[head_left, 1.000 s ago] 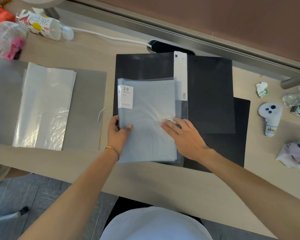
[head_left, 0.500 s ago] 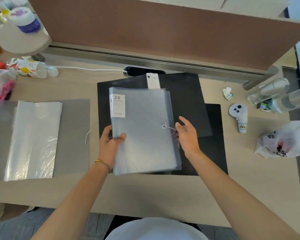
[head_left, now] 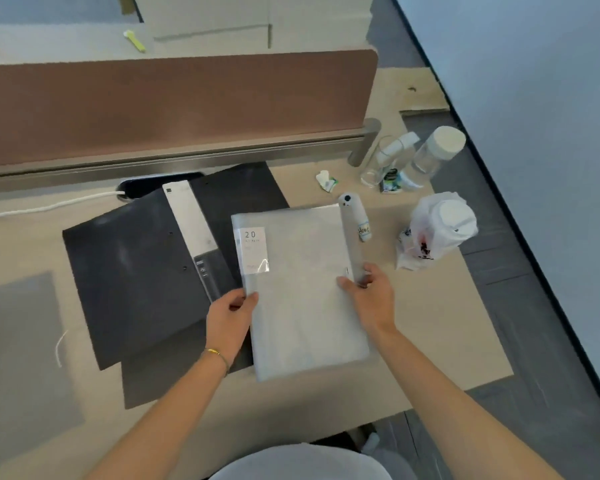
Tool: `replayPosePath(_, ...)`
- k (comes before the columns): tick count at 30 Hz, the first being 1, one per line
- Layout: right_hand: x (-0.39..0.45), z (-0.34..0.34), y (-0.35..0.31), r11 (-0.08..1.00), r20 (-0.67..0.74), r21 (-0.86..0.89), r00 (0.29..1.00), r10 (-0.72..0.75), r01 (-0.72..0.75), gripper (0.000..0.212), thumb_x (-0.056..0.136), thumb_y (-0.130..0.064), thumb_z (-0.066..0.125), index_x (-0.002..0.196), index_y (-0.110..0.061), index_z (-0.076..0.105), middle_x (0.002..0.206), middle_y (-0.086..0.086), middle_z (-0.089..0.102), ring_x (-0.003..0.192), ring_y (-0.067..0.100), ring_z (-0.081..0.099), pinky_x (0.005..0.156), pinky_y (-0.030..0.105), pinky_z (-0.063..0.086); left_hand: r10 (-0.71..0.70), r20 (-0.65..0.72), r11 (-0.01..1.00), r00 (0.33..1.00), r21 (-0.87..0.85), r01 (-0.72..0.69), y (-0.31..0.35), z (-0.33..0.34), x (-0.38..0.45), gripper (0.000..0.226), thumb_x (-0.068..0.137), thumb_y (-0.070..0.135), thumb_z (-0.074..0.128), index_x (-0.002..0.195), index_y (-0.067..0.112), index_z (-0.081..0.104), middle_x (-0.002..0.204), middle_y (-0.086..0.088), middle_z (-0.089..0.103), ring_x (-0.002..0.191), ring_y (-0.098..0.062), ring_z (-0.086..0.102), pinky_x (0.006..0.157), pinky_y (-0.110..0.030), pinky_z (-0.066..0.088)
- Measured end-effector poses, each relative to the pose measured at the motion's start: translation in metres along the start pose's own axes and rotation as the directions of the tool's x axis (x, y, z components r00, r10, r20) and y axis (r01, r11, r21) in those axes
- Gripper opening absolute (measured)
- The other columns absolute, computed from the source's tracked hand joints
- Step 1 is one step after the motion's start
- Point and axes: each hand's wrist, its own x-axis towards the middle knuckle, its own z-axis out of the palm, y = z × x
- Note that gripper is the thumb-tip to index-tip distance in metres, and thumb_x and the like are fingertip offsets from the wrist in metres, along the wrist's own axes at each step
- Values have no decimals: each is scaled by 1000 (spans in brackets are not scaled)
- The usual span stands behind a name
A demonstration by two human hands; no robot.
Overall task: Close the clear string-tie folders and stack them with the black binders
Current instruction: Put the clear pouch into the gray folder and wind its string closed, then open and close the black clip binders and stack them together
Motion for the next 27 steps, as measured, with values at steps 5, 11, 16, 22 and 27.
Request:
replayPosePath(5,15,-49,48,994,-59,-104,998,20,-26,47,76,-33,83,118,-24,64,94,6,62,76,19,62,80,38,53,11,68,971,998,239,-27,-8,55,-11,13,89,32,78,98,39,74,82,7,78,78,-19,75,83,-47,63)
replayPosePath(11,31,-82,91,969,-58,-235,997,58,-70,49,78,-33,80,122,-20,63,100,5,60,83,24,64,84,42,54,-90,81,951,993,304,61,-22,107,-23,19,83,31,82,96,38,69,79,6,78,74,-14,77,79,-43,65)
replayPosePath(16,44,-85,105,945,-39,-326,999,29,-40,60,82,-34,77,135,-16,56,110,6,59,97,29,63,87,42,52,-121,4,909,993,402,109,-21,129,-25,17,83,30,83,90,32,68,85,10,74,79,-16,75,82,-40,63)
replayPosePath(22,45,-82,109,857,-9,-513,998,-66,53,60,85,-36,73,138,-16,52,117,11,55,110,37,52,80,44,49,-125,-8,892,992,436,116,-23,130,-16,13,83,30,81,75,28,71,74,8,76,75,-17,76,78,-41,65)
replayPosePath(27,40,-62,93,723,44,-627,940,-339,290,67,77,-23,80,137,-9,54,123,18,57,101,40,52,85,47,49,-116,15,940,993,324,105,-2,114,-17,17,92,18,68,79,25,76,75,0,77,70,-21,74,74,-42,66)
